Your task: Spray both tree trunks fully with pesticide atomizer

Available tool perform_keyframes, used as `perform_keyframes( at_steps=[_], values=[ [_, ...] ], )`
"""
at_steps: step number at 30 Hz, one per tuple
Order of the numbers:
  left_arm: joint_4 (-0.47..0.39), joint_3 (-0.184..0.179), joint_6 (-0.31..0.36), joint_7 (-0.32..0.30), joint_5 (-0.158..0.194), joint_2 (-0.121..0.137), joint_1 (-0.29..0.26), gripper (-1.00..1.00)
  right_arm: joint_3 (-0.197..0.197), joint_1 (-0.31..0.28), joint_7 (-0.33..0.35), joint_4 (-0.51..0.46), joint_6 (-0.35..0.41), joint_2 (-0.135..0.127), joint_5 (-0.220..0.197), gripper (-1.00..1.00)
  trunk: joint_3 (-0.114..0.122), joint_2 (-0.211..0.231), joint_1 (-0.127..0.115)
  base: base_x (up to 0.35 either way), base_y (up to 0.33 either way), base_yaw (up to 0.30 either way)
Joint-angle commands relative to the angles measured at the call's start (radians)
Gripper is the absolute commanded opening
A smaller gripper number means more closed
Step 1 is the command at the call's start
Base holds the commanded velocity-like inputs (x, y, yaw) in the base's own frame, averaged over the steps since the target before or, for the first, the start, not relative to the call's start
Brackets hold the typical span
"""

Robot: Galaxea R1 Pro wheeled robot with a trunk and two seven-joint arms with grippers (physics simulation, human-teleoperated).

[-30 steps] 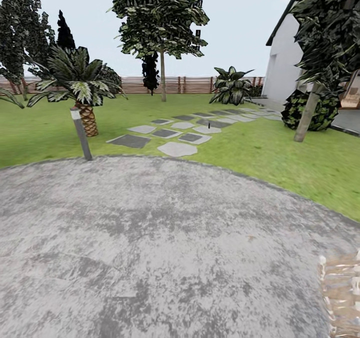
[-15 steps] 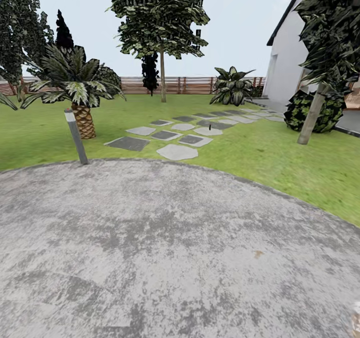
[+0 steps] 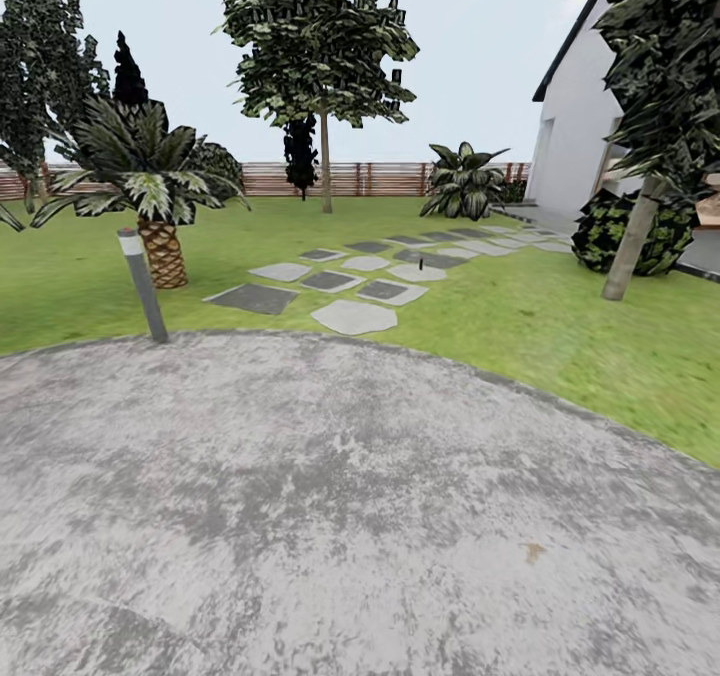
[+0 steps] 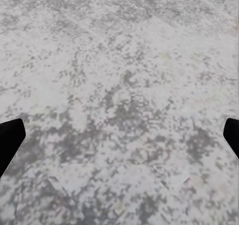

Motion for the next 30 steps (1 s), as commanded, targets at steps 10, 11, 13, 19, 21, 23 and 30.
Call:
perform_keyframes(
  at_steps=[10, 11, 13, 19, 21, 23, 30],
  values=[
    [0.001, -0.002, -0.003, 0.0, 0.008, 0.0, 0.0, 1.0, 0.0, 0.0, 0.001, 0.001, -0.003, 0.0, 0.001, 1.0, 0.007, 0.0, 0.0, 0.34, 0.0, 0.0],
    [0.001, -0.002, -0.003, 0.0, 0.008, 0.0, 0.0, 1.0, 0.0, 0.0, 0.0, 0.001, -0.003, 0.0, 0.001, 1.0, 0.007, 0.0, 0.0, 0.34, 0.0, 0.0],
    [0.001, -0.002, -0.003, 0.0, 0.008, 0.0, 0.0, 1.0, 0.0, 0.0, 0.0, 0.001, -0.003, 0.0, 0.001, 1.0, 0.007, 0.0, 0.0, 0.34, 0.0, 0.0],
    [0.001, -0.002, -0.003, 0.0, 0.008, 0.0, 0.0, 1.0, 0.0, 0.0, 0.001, 0.001, -0.002, 0.0, 0.001, 1.0, 0.007, 0.0, 0.0, 0.34, 0.0, 0.0],
    [0.001, -0.002, -0.003, 0.0, 0.008, 0.0, 0.0, 1.0, 0.0, 0.0, 0.001, 0.001, -0.002, 0.0, 0.001, 1.0, 0.007, 0.0, 0.0, 0.34, 0.0, 0.0],
    [0.001, -0.002, -0.004, 0.0, 0.008, 0.0, 0.0, 1.0, 0.0, 0.0, 0.001, 0.001, -0.002, 0.0, 0.001, 1.0, 0.007, 0.0, 0.0, 0.34, 0.0, 0.0],
    [0.001, -0.002, -0.004, 0.0, 0.008, 0.0, 0.0, 1.0, 0.0, 0.0, 0.001, 0.001, -0.002, 0.0, 0.001, 1.0, 0.007, 0.0, 0.0, 0.34, 0.0, 0.0]
  ],
)
